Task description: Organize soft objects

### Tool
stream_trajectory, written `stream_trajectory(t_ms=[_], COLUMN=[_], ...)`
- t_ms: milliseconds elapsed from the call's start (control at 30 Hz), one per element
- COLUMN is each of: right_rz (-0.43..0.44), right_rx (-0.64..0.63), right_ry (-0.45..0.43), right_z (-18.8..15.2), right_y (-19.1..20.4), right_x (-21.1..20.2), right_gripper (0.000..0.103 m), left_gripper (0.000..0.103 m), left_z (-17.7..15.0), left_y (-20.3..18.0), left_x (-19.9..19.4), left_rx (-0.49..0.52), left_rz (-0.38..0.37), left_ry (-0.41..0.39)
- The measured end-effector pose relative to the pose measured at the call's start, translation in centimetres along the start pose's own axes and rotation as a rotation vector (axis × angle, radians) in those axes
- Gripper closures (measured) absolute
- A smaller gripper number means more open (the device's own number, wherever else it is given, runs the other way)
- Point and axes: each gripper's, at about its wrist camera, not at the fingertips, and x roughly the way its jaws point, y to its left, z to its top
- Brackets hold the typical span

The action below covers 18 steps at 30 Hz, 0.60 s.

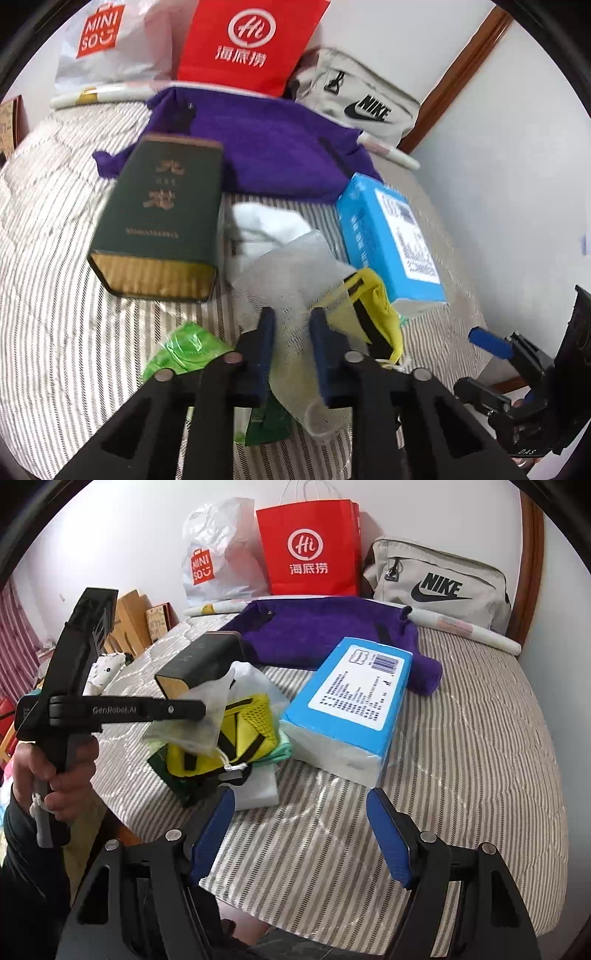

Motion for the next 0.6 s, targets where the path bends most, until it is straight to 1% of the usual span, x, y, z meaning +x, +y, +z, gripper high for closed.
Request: stream_trajectory(t_ms=[33,133,267,467,567,600], right_rz=[0.003,0.018,0.052,0.053,0.019,0.010], right_rx=[-0.001,0.000,0.000,-0.042,-0.075,-0.078], right_ry=[-0.002,-0.019,-0.023,-0.036,-0.040,-0.035], right_z=[0.0,0.1,0.6,1.9,2.6,2.8], right_y=[0.1,0.5,1.3,2.9,3.7,3.8], right_x=[-0.1,-0.3,0.3,2.0,3.2,3.7], right_gripper=[0.029,0.029,0.029,0.029,0.038,0.043], left_gripper=[0.094,0.095,0.095,0.095,0.095,0.095], left_z=[0.1,0.2,0.2,-0.9,-1.8,-2.0], left_y=[0.1,0.6,1.6,3.9,5.2,5.6], left_x=[-0.4,-2.0,-4.1,-6.1,-6.3,-6.2], left_rx=[-0.004,-0.016,-0.022,-0.049,-0.077,-0.085], left_rz=[-0.009,-0.019,0.031,0.110,0.112,0.107], left_ry=[-0.010,-0.044,-0.085,-0.112,-0.106,-0.102])
